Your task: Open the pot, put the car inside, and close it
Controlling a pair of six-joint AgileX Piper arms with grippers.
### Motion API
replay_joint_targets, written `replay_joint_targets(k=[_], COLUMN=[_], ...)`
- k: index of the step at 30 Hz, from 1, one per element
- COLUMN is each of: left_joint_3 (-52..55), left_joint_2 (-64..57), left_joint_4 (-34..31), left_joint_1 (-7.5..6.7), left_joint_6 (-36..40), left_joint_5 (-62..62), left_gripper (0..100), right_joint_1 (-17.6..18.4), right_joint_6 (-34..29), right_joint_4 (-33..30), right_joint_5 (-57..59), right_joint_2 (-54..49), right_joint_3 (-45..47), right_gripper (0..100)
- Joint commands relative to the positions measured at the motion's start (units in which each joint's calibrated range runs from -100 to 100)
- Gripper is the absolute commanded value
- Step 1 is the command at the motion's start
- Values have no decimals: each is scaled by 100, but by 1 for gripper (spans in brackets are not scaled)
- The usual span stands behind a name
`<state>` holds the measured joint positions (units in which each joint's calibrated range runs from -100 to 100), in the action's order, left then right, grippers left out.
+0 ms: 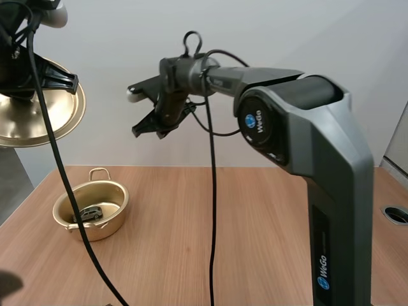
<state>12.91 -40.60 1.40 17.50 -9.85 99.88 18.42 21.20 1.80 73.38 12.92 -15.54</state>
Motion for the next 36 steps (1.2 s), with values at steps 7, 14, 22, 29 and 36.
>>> replay_joint_targets(k=[7, 14, 22, 29, 36], left_joint_3=[6, 654, 1686, 2100, 2287], left_joint_2=[1424, 2187, 2258, 2300, 2329], left_joint_4=[1098, 1110, 1156, 1211, 1202], left_joint_1=[1, 1, 1, 1, 1], left_joint_6=[-445, -636, -1044, -1116, -1116], left_joint_5=[12, -392, -1196, -1479, -2240], left_gripper=[0, 0, 0, 0, 0], right_joint_1=[-1011, -1322, -1322, -1324, -1324], right_joint_6=[262, 262, 230, 230, 230], right_joint_4=[829, 779, 779, 779, 758], right_joint_5=[1179, 1315, 1577, 2075, 2170], right_joint_2=[-1998, -3572, -4271, -4274, -4405], right_joint_3=[-8, -8, -8, -8, -8], right_gripper=[0, 0, 0, 0, 0])
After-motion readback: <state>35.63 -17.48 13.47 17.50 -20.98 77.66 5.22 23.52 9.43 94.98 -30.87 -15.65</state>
